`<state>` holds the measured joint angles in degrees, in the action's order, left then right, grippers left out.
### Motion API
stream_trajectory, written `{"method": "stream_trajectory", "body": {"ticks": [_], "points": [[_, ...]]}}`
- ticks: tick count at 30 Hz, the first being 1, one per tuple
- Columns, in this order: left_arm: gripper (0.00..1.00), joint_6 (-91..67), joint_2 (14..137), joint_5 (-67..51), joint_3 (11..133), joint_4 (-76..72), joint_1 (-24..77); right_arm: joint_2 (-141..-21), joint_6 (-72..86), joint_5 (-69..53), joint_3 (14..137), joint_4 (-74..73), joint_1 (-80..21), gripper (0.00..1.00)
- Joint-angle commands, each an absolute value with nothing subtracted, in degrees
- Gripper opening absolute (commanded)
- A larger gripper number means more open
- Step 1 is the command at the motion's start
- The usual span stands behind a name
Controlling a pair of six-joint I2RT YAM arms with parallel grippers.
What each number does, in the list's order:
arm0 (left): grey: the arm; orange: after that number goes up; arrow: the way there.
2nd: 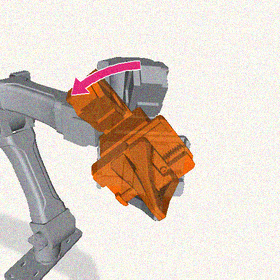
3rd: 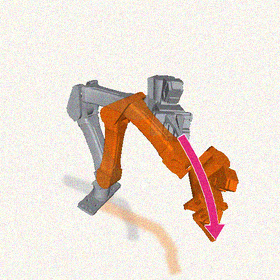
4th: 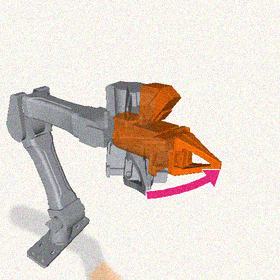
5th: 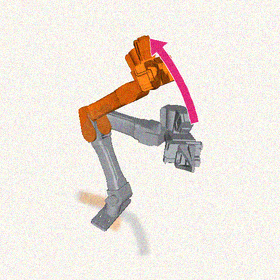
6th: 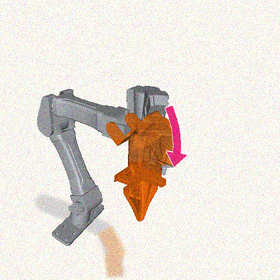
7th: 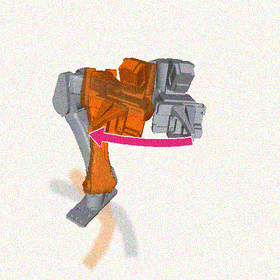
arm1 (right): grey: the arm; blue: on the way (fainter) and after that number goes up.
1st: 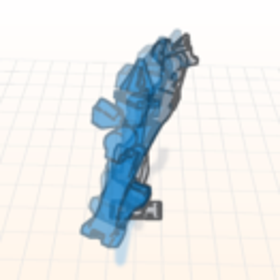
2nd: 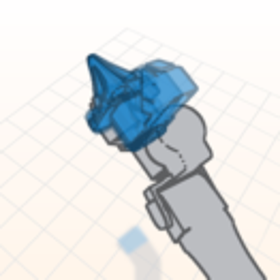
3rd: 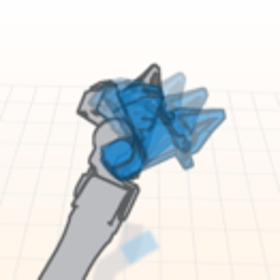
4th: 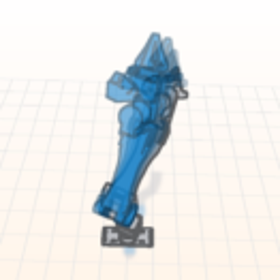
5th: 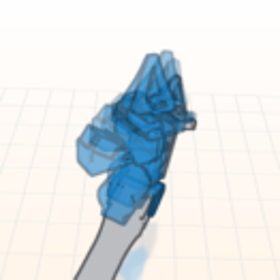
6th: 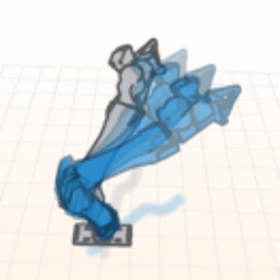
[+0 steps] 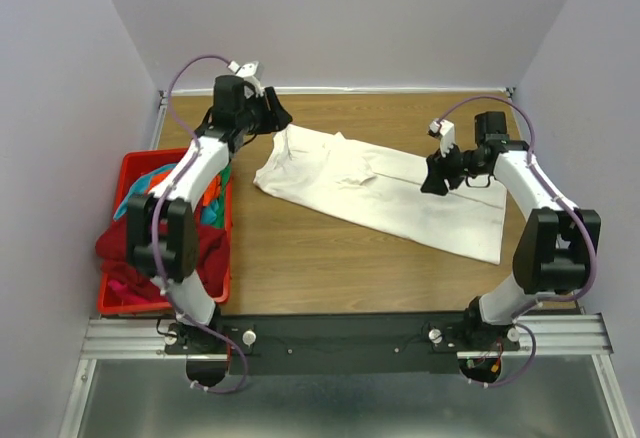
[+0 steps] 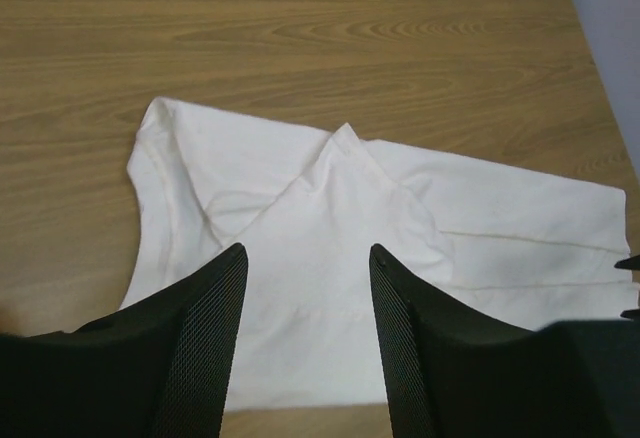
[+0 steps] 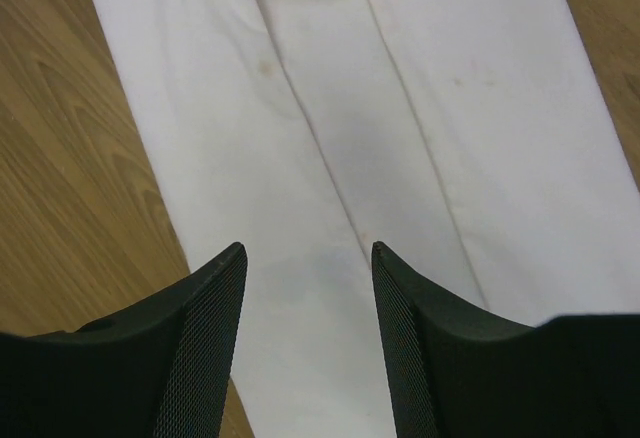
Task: Fold and stack the t-shirts
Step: Fold the tshirt
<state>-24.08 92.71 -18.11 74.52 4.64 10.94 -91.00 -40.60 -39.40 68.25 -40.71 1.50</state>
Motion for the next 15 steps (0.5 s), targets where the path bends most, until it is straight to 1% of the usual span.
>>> {"method": "stream_trajectory", "body": {"ticks": [1, 2, 3, 5, 8, 9, 10, 11, 15], "points": [[0.57, -20.0, 108.5, -25.9, 88.3, 13.0, 10.6, -91.1, -31.7, -43.1, 67.9, -34.5, 1.7, 0.59], [0.54, -19.7, 110.9, -26.0, 90.7, 15.2, 10.8, -90.5, -31.1, -41.9, 66.5, -33.9, 1.7, 0.59], [0.53, -20.0, 114.8, -25.4, 92.6, 15.9, 10.7, -89.1, -30.9, -40.9, 65.7, -33.6, 1.8, 0.59], [0.52, -20.5, 117.8, -24.5, 97.2, 16.9, 10.8, -87.6, -30.8, -39.7, 64.6, -32.4, 2.5, 0.59], [0.41, -21.4, 123.6, -22.4, 103.1, 22.1, 11.2, -86.7, -30.1, -39.7, 63.7, -31.8, 3.3, 0.59], [0.4, -21.7, 126.3, -20.8, 104.2, 23.5, 11.3, -86.6, -30.1, -39.6, 64.0, -31.8, 3.5, 0.59], [0.35, -22.0, 127.4, -20.5, 105.8, 25.0, 11.4, -86.1, -29.9, -39.6, 64.1, -31.8, 3.6, 0.59], [0.33, -22.1, 128.4, -19.8, 106.5, 25.7, 11.4, -86.0, -29.9, -39.8, 64.1, -31.8, 3.6, 0.59], [0.27, -21.8, 132.8, -18.7, 108.2, 26.5, 11.4, -84.6, -30.1, -40.5, 63.5, -31.7, 4.0, 0.59]]}}
